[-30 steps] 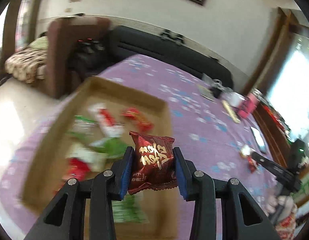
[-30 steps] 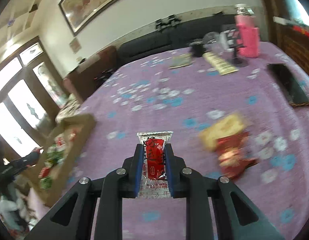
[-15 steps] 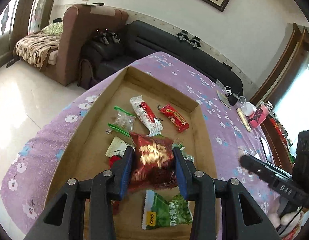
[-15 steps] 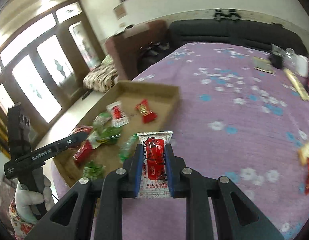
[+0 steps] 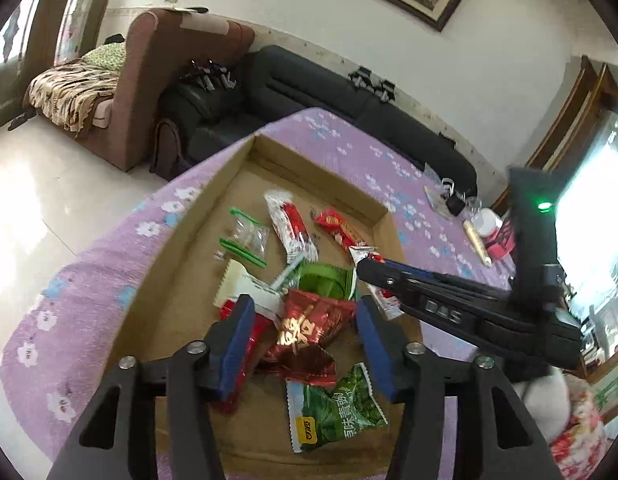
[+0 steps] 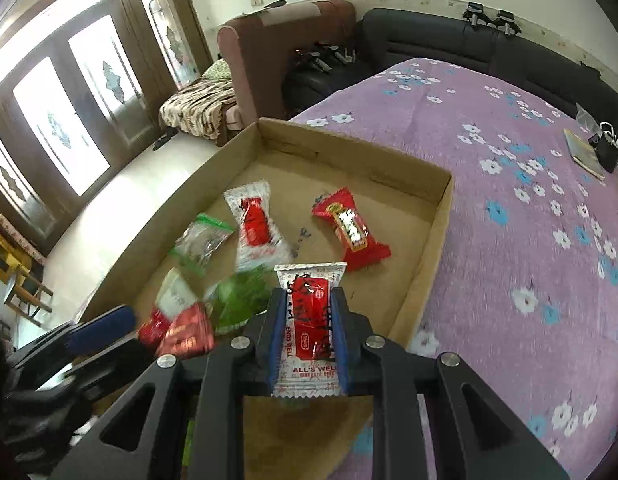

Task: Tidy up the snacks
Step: 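Carry both packets over the box and open both grippers to drop them, then grasp the clear biscuit pack with the left gripper while the right grasps the red foil bag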

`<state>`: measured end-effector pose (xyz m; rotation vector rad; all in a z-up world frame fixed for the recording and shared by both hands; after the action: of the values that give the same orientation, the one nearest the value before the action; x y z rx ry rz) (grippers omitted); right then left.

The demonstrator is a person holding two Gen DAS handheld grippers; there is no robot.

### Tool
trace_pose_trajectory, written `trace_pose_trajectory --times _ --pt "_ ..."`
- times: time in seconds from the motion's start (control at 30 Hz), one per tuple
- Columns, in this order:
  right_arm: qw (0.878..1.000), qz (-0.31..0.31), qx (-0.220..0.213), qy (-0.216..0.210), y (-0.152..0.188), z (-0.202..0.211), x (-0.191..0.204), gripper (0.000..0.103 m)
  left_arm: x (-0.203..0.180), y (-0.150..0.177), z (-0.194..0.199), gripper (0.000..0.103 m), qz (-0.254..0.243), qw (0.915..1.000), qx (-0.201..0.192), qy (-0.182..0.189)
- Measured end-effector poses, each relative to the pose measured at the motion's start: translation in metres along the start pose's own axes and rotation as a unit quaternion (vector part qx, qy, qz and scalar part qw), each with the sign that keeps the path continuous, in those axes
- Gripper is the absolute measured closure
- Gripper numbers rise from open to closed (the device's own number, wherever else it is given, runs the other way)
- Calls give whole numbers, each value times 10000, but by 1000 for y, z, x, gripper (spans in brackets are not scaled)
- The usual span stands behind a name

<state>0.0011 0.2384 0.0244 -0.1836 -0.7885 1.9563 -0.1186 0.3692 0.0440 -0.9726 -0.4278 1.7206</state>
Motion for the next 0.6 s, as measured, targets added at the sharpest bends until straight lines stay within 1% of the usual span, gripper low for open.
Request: trace_pose_trajectory --times 0.17,0.3,0.43,0.53,0.6 --pt "9994 -290 -156 -101 -7 10 -11 75 -2 -2 11 43 21 9999 -119 59" --pt "9984 -469 -313 -63 -2 32 -27 75 -12 -4 11 43 -20 9999 -99 118" --pt "9976 -526 -427 108 9 57 -45 75 -42 -8 9 43 -133 9995 -18 275" --pt "9955 -686 -561 331 23 84 -65 74 -77 -16 13 42 -224 9985 -76 485" --pt "9928 -927 -670 369 36 103 -83 67 -101 -17 15 31 -316 9977 -98 592"
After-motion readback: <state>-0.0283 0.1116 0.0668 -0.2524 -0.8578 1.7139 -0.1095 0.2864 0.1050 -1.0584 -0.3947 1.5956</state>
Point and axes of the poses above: each gripper's, at about its wrist camera, not at the fingertips, and z roughly against the way its jaws point, x to its left, y to its underside, the point moved 2 cm from there along -z, roughly the way its jaws point, and after that the axes turned 4 degrees about -z, right-handed, at the moved point
